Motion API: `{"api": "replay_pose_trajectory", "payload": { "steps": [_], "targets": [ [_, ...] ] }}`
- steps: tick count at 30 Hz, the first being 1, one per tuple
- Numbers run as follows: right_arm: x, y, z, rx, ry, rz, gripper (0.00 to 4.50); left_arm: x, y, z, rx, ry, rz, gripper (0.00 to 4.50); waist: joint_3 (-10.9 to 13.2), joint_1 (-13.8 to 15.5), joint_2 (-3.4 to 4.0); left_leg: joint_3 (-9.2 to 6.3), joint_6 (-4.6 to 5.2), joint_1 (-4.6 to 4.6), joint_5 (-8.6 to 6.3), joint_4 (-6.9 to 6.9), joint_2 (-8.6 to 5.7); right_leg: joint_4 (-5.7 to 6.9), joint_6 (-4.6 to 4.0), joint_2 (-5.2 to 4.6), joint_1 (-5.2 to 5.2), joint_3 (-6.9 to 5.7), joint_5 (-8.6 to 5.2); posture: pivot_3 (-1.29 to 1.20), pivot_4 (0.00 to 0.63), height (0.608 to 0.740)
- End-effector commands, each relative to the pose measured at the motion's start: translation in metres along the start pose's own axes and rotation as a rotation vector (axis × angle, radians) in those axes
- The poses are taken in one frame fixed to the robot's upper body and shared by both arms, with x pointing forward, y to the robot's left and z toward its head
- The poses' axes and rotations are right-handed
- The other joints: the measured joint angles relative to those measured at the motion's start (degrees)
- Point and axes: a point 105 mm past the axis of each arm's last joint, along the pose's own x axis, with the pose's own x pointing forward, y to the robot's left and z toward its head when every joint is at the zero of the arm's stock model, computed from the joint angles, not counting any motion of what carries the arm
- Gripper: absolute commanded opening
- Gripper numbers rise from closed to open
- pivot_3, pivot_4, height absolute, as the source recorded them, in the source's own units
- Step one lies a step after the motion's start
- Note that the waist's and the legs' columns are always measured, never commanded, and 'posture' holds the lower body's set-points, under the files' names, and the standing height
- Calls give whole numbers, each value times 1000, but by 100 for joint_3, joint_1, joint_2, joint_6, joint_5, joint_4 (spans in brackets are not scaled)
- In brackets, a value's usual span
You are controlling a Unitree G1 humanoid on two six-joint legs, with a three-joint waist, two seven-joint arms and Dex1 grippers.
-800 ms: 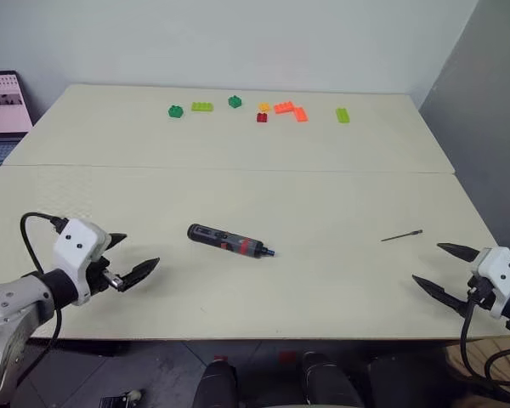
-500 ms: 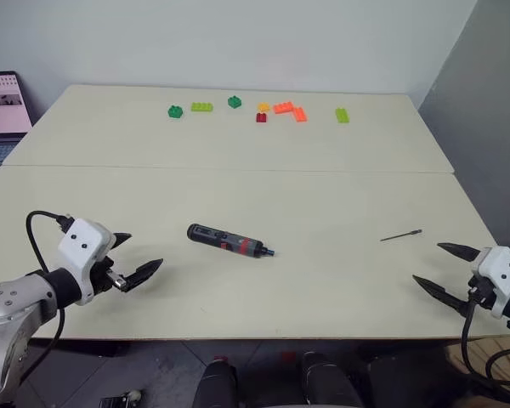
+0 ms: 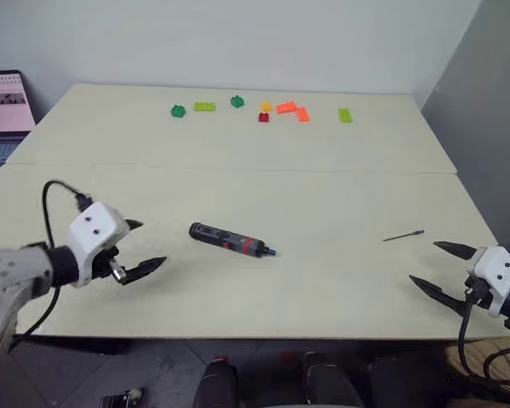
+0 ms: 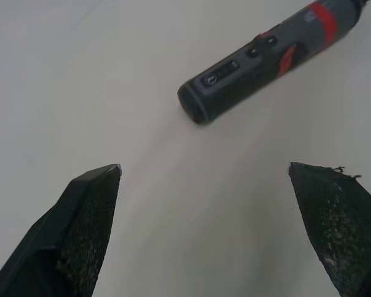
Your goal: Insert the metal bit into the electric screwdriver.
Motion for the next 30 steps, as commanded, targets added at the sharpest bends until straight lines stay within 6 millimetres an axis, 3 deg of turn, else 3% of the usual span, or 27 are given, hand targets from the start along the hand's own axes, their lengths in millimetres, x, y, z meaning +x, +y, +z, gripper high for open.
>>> {"api": "replay_pose_trajectory", "payload": {
  "steps": [1,6,12,16,23,30],
  "targets": [
    [-1,4,20,-23,-43,22,4470,8,2,24,124,-34,-94,4500,3,3,4,0,0,0,0,0,1,0,1,1,-1,0,0,0,150,740],
    [-5,33,40,7,-45,192,4470,30,-10,53,264,-86,-292,4500,6,8,9,-5,0,-12,0,-3,2,-2,34,3,-3,-7,17,0,150,740],
    [-9,54,68,56,-48,341,4470,55,-23,56,417,-50,-471,4500,6,-23,12,-8,1,-10,0,0,2,3,39,8,0,-5,19,0,150,740],
    [-6,59,83,81,-61,370,4470,79,-34,62,530,-11,-577,4500,5,4,8,-19,2,-13,1,16,1,6,40,10,6,-10,19,0,150,740],
    [-4,59,106,143,-117,384,4470,112,-32,74,650,32,-628,4500,8,29,2,-26,5,-29,0,56,-2,9,56,12,13,-10,29,0,150,740],
    [-5,65,121,152,-155,443,4470,133,-38,78,653,58,-673,4500,8,28,2,-33,6,-30,0,60,-1,19,57,16,11,-11,30,0,150,740]
  ]
}}
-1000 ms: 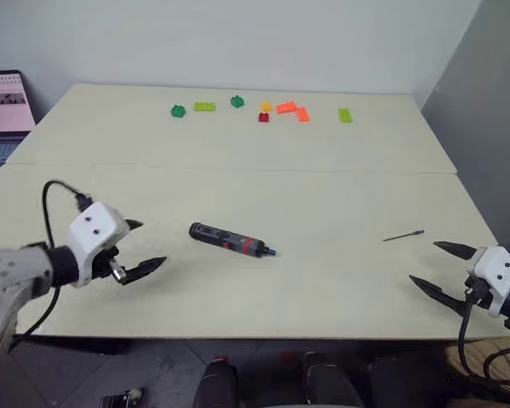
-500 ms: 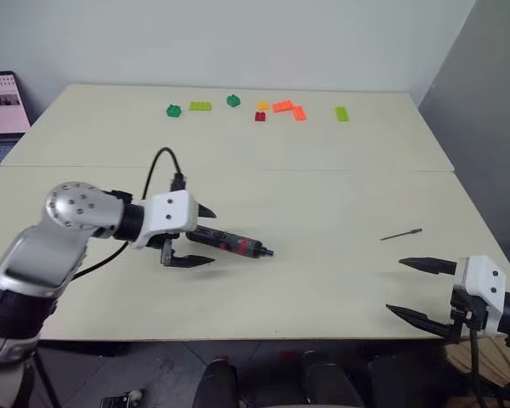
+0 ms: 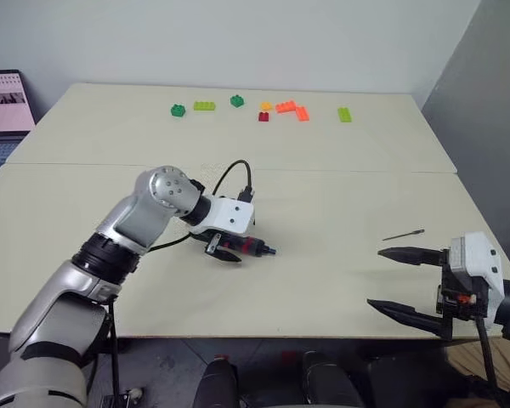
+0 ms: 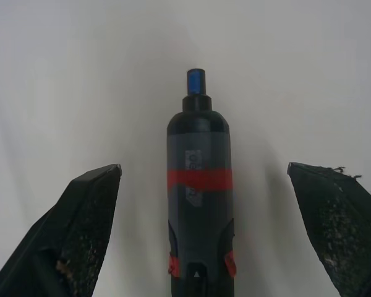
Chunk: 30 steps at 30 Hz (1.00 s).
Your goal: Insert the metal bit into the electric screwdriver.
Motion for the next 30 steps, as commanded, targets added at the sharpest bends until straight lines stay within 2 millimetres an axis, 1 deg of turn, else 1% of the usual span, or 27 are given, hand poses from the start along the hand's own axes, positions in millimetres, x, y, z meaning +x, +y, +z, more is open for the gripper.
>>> {"api": "replay_pose_trajectory", "payload": {
  "steps": [1,7,10,14,19,24,30],
  "targets": [
    [-1,5,12,-34,-10,21,4470,-2,10,6,26,15,1,4500,0,4,0,-1,0,-2,0,2,0,0,0,0,0,-1,0,0,150,740],
    [3,5,16,-54,-33,15,4470,11,15,8,30,40,-18,4500,0,4,0,-3,0,-3,0,9,0,2,2,0,2,-1,1,0,150,740],
    [3,2,19,-73,-55,-1,4470,18,12,10,35,39,-43,4500,0,3,0,-3,0,-3,0,12,0,2,3,0,2,-1,2,0,150,740],
    [4,2,16,-73,-53,-2,4470,25,11,8,33,47,-55,4500,0,-5,0,-5,0,-2,0,10,0,2,3,2,1,-1,2,0,150,740],
    [4,3,17,-75,-57,-1,4470,27,10,7,25,54,-70,4500,0,1,-1,-6,0,-4,0,12,0,2,4,2,2,-1,2,0,150,740],
    [4,-3,24,-104,-109,-43,4470,31,13,7,22,58,-66,4500,0,2,0,-7,0,-4,0,12,0,3,4,3,3,-2,2,0,150,740],
    [3,-1,21,-110,-96,-43,4470,33,13,6,20,62,-72,4500,0,3,0,-8,0,-2,0,14,-1,3,4,2,6,-3,2,0,150,740]
  ]
}}
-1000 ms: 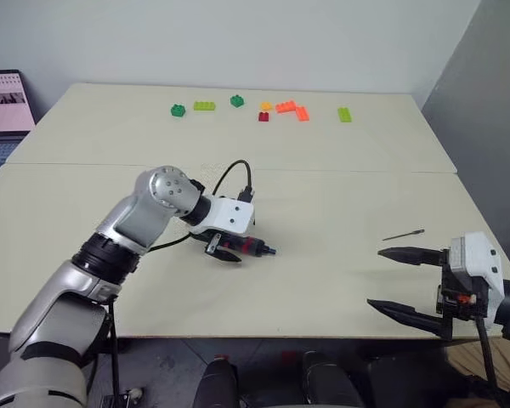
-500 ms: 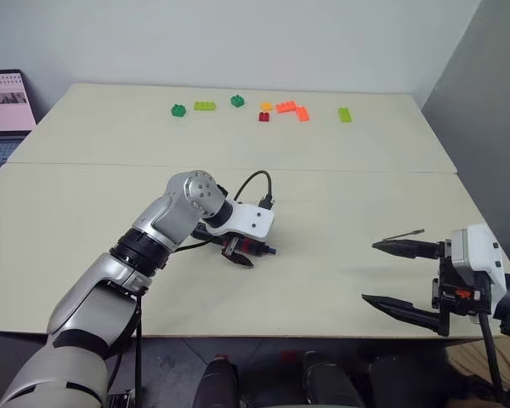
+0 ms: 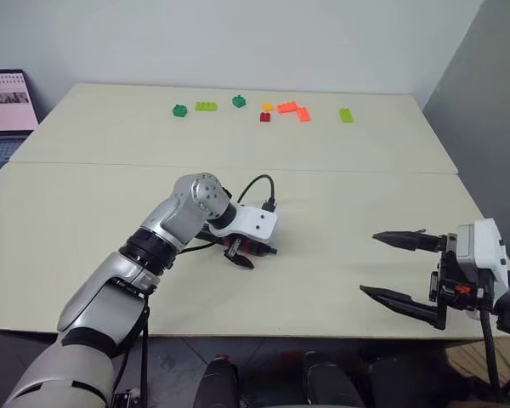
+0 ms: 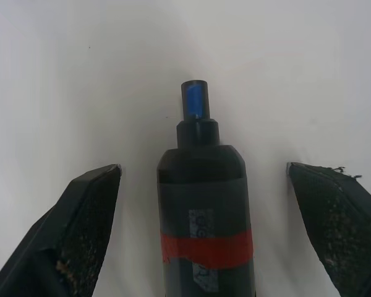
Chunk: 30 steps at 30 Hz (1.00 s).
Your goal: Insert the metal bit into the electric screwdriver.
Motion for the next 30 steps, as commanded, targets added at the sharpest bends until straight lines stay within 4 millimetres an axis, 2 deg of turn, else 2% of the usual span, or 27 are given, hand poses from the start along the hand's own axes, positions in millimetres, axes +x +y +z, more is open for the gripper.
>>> {"api": "replay_pose_trajectory", "payload": {
  "steps": [1,10,19,28,30],
  "targets": [
    [0,3,5,-31,-8,1,4470,-1,4,2,16,6,10,4500,0,2,0,0,0,0,0,0,0,0,0,0,1,0,0,0,150,740],
    [2,7,1,-24,2,4,4470,-1,3,1,48,44,-21,4500,0,3,0,0,0,0,0,1,0,0,0,0,2,0,0,0,150,740],
    [4,7,0,-16,3,8,4470,-5,11,-3,73,100,-52,4500,0,-16,0,-1,0,2,0,1,0,1,0,1,1,1,0,0,150,740],
    [7,8,-1,-13,1,9,4470,3,11,2,103,109,-84,4500,0,-15,1,-1,0,2,0,1,0,1,1,1,3,1,1,0,150,740],
    [8,8,-1,-13,2,10,4500,4,11,2,109,119,-88,4143,-1,-15,1,-1,0,2,0,1,0,1,1,1,3,1,1,0,150,740]
  ]
}}
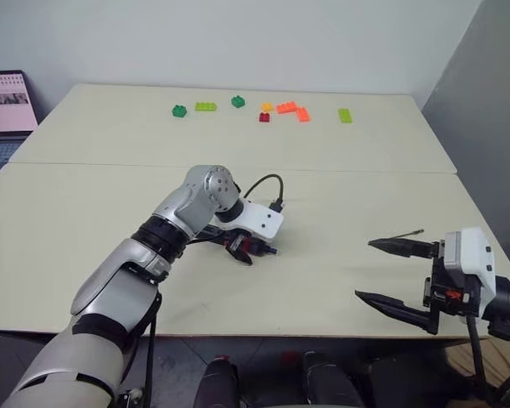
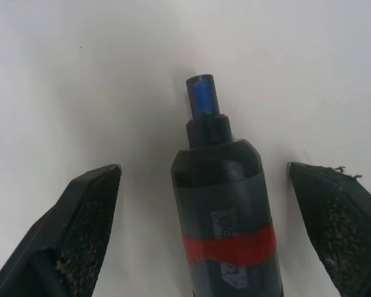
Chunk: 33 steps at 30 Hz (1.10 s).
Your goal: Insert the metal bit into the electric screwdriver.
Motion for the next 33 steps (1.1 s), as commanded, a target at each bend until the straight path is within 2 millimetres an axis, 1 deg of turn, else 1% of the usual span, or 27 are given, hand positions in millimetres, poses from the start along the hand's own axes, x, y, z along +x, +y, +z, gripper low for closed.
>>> {"api": "replay_pose_trajectory", "payload": {
  "steps": [1,4,5,9,10,11,13,17,19,21,23,27,29,33],
  "targets": [
    [2,2,7,-42,-18,4,4500,4,1,1,33,42,-16,4060,0,1,1,0,0,0,0,0,0,0,0,0,0,0,0,0,150,740],
    [2,2,7,-44,-19,4,4500,6,-1,1,32,48,-30,3308,-1,7,1,-1,0,3,0,0,0,0,0,0,3,0,0,0,150,740],
    [3,2,7,-44,-19,5,4500,7,-2,2,34,49,-36,3194,-1,8,1,-1,0,3,0,1,0,0,0,0,4,0,0,0,150,740],
    [4,1,7,-45,-19,5,4500,9,-3,0,47,60,-36,2361,-1,9,2,-1,0,3,0,1,-1,0,0,0,6,0,0,0,150,740],
    [4,1,7,-46,-19,6,4500,9,-3,0,47,61,-36,2226,-1,10,2,-2,0,3,0,1,-1,0,0,0,6,0,0,0,150,740],
    [4,1,7,-47,-19,6,4500,9,-2,0,48,61,-35,1970,-1,11,2,-2,0,3,0,1,-1,0,0,0,6,0,0,0,150,740],
    [4,1,7,-50,-18,7,4500,9,-2,1,49,57,-35,1732,-2,13,3,-2,0,5,0,1,-1,0,0,0,7,0,0,0,150,740],
    [4,0,8,-53,-18,8,4500,6,-1,4,60,44,-26,1678,-2,14,3,-2,0,6,0,1,-1,0,0,0,9,0,0,0,150,740],
    [4,-1,9,-58,-19,9,4500,-2,4,11,92,9,7,1678,-2,14,3,-2,1,5,0,1,-1,0,0,0,9,0,0,0,150,740],
    [3,-1,11,-64,-21,9,4500,-15,17,21,88,-49,87,1678,-1,18,3,-3,0,4,0,1,-1,0,0,0,8,-1,0,0,150,740],
    [3,-2,12,-69,-20,8,4500,-30,30,32,68,-119,182,1678,1,23,1,-3,0,-1,0,1,-1,-1,1,0,4,-1,0,0,150,740],
    [1,-5,15,-79,-24,0,4500,-63,64,58,-45,-327,477,1677,2,55,0,-10,1,-28,0,4,-1,-2,3,0,-17,-8,1,0,150,740],
    [1,-6,18,-81,-32,0,4500,-74,72,67,-96,-426,607,1672,2,70,0,-13,1,-33,0,5,-1,-4,4,0,-19,-10,2,0,150,740],
    [4,-13,28,-106,-67,-10,4500,-93,86,66,-280,-578,907,1671,1,60,1,-14,0,-30,0,4,0,-6,4,1,-18,-10,1,0,150,740]
  ]
}}
